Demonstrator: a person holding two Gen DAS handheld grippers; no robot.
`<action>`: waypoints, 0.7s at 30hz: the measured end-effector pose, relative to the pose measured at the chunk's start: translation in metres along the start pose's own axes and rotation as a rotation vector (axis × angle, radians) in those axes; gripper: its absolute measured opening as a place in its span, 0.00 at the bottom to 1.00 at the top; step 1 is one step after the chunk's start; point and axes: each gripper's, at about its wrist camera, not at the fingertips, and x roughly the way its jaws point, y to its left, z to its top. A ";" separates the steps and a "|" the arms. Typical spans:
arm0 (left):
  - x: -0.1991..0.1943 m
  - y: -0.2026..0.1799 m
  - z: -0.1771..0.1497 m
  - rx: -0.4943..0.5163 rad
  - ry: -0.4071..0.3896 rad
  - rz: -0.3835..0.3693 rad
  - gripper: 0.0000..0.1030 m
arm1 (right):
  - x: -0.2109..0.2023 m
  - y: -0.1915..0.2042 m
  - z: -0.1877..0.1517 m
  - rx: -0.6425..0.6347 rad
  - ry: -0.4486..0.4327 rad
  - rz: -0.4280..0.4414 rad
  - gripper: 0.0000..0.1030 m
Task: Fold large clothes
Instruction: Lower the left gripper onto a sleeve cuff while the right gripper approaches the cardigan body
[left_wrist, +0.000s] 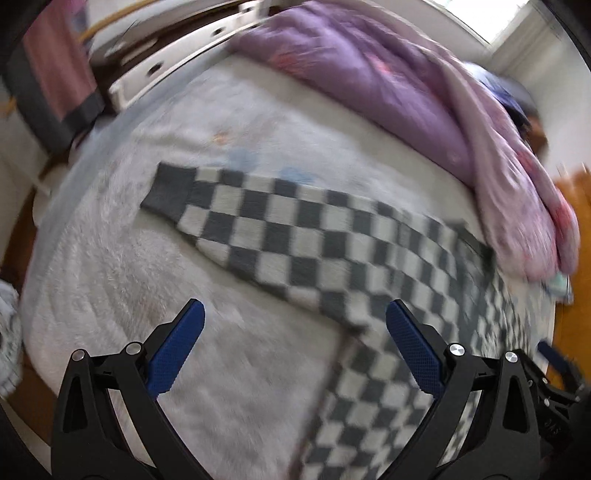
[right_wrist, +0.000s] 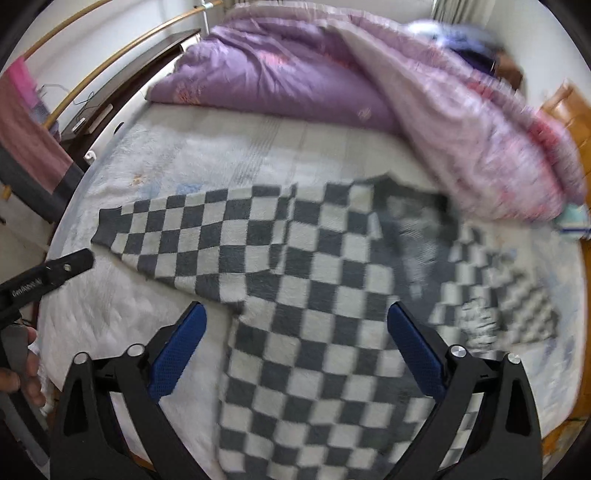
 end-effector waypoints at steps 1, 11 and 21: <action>0.016 0.019 0.008 -0.037 0.006 0.013 0.95 | 0.015 0.000 0.003 0.014 0.019 0.007 0.73; 0.100 0.149 0.041 -0.376 0.015 0.081 0.95 | 0.180 -0.004 0.021 0.188 0.220 0.189 0.03; 0.139 0.198 0.047 -0.584 -0.036 0.001 0.82 | 0.237 0.001 0.013 0.208 0.252 0.265 0.01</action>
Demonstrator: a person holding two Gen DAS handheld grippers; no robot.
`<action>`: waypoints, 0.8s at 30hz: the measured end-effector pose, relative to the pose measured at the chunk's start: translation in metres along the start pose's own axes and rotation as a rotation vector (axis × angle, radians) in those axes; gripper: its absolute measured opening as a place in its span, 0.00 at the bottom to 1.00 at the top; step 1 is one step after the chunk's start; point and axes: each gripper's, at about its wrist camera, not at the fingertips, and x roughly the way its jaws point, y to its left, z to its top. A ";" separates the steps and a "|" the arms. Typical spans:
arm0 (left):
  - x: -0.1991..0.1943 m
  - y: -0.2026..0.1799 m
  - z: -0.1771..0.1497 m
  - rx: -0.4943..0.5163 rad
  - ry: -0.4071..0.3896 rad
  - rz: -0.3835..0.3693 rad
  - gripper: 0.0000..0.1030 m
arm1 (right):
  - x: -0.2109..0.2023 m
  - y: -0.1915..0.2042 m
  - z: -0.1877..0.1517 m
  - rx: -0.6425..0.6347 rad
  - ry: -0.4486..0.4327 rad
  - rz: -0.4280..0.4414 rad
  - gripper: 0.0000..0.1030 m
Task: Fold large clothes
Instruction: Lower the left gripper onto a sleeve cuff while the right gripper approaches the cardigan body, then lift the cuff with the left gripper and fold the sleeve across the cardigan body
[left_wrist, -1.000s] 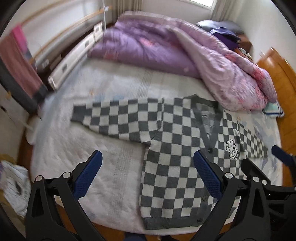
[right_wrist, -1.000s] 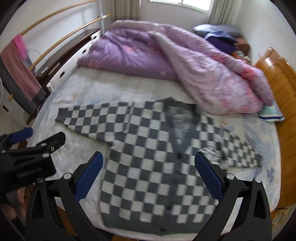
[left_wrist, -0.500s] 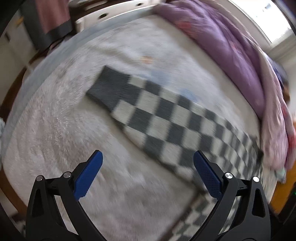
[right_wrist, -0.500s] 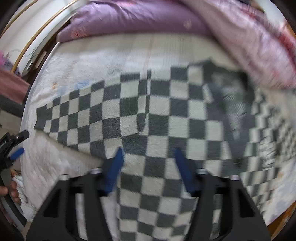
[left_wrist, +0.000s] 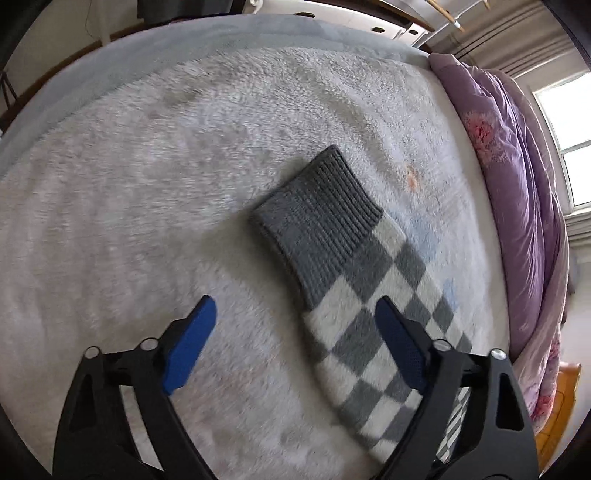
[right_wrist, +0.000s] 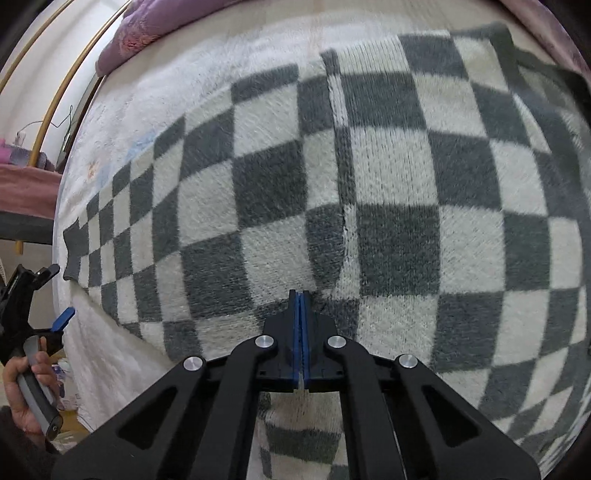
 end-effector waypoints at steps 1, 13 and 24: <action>0.005 -0.002 0.001 0.014 -0.002 0.006 0.82 | 0.002 -0.002 0.000 -0.001 -0.002 0.005 0.01; 0.026 -0.014 0.010 0.132 -0.057 0.074 0.18 | 0.012 -0.027 -0.005 0.019 -0.024 0.092 0.00; -0.077 -0.092 -0.028 0.317 -0.257 -0.068 0.09 | 0.018 -0.039 -0.003 0.002 -0.006 0.151 0.00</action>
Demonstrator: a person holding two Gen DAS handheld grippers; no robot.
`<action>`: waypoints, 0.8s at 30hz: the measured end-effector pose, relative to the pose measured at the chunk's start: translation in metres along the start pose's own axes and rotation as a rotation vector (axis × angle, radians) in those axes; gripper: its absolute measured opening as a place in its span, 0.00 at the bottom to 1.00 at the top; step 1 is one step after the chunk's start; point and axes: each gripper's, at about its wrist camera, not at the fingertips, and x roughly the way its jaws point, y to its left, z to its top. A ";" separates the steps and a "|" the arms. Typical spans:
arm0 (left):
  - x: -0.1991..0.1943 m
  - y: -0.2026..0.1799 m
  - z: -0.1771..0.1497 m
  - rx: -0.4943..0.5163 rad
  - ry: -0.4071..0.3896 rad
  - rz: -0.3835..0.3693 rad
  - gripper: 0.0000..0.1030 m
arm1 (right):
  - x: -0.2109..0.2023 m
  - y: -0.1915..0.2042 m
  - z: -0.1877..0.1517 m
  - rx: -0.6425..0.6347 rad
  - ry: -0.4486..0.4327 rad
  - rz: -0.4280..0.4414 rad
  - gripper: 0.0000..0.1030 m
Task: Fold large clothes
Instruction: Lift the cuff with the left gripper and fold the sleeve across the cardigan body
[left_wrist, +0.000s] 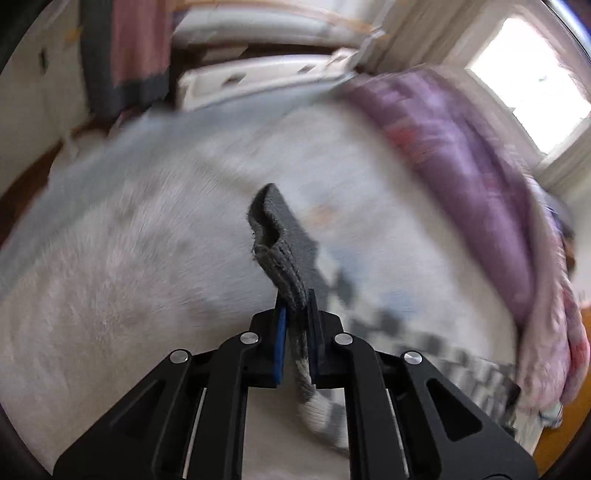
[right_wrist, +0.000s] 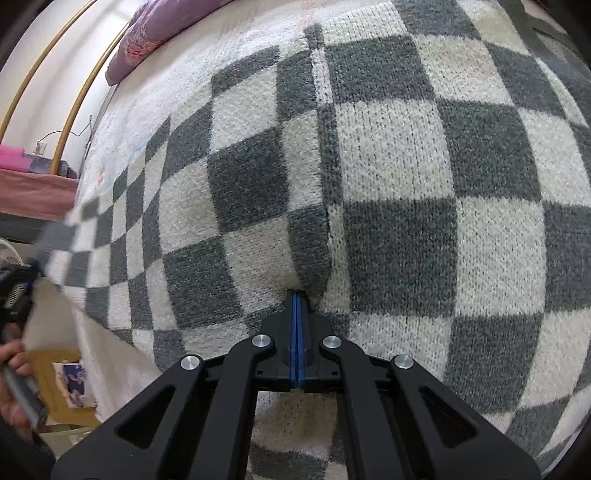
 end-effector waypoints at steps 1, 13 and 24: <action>-0.013 -0.016 -0.001 0.025 -0.019 -0.021 0.09 | 0.000 0.000 0.002 0.000 0.008 0.008 0.00; -0.079 -0.298 -0.135 0.319 0.002 -0.293 0.09 | -0.149 -0.138 -0.008 -0.006 -0.154 0.134 0.01; 0.012 -0.491 -0.356 0.562 0.248 -0.301 0.09 | -0.330 -0.421 -0.072 0.173 -0.362 -0.233 0.04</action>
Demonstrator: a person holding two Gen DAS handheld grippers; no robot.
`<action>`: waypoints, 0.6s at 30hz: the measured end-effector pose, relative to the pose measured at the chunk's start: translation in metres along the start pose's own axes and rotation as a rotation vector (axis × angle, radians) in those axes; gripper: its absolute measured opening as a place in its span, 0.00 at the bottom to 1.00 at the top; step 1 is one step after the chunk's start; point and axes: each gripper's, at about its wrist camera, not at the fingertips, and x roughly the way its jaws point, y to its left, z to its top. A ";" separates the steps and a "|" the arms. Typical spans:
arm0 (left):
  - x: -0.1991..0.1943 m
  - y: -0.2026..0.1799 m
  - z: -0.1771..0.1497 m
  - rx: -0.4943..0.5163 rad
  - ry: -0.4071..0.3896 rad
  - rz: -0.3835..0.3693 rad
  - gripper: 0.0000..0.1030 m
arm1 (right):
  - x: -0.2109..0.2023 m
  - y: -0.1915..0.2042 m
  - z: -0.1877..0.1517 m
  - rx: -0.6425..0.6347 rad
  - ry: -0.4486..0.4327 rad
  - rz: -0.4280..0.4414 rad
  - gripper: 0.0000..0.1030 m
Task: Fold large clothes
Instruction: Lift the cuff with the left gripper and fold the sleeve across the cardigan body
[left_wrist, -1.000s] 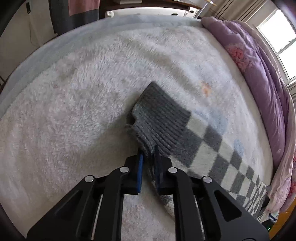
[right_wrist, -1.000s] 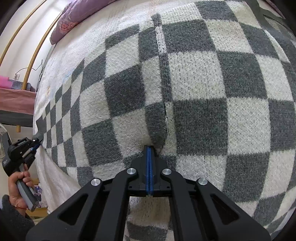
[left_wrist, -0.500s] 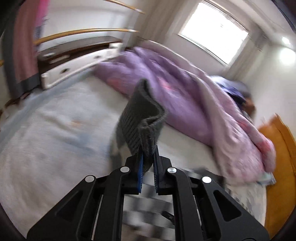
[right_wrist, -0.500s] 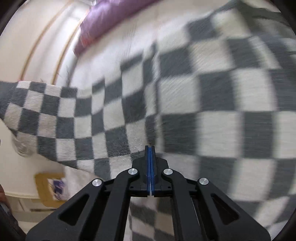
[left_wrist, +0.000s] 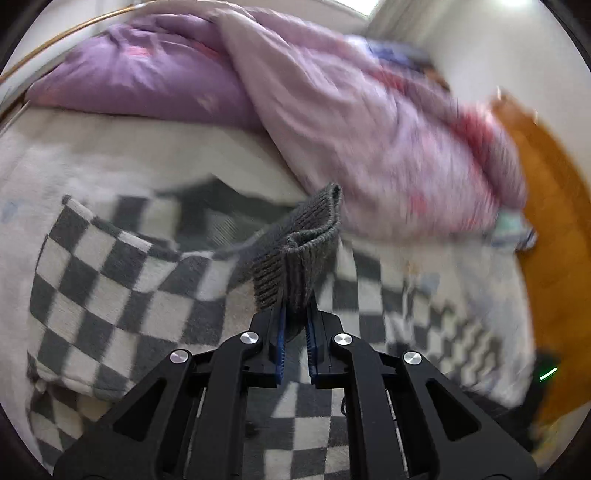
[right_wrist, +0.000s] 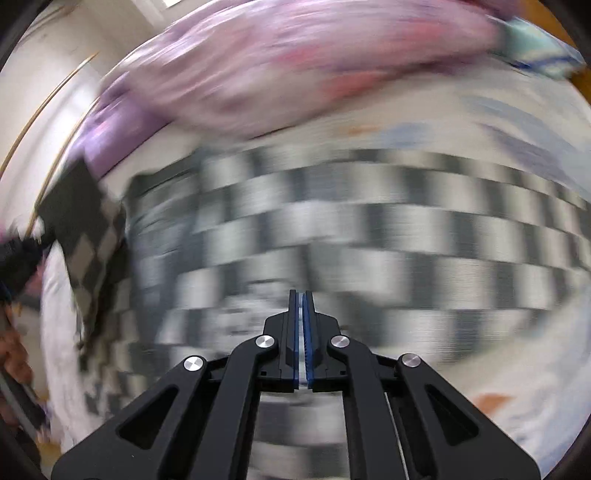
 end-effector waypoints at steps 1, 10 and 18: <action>0.012 -0.009 -0.009 0.004 0.026 0.001 0.09 | -0.005 -0.021 0.002 0.024 -0.005 -0.015 0.04; 0.096 -0.038 -0.072 0.096 0.216 0.141 0.20 | -0.051 -0.217 -0.013 0.561 -0.147 -0.042 0.08; 0.095 -0.084 -0.082 0.128 0.207 -0.003 0.45 | -0.042 -0.304 -0.037 0.940 -0.196 0.066 0.18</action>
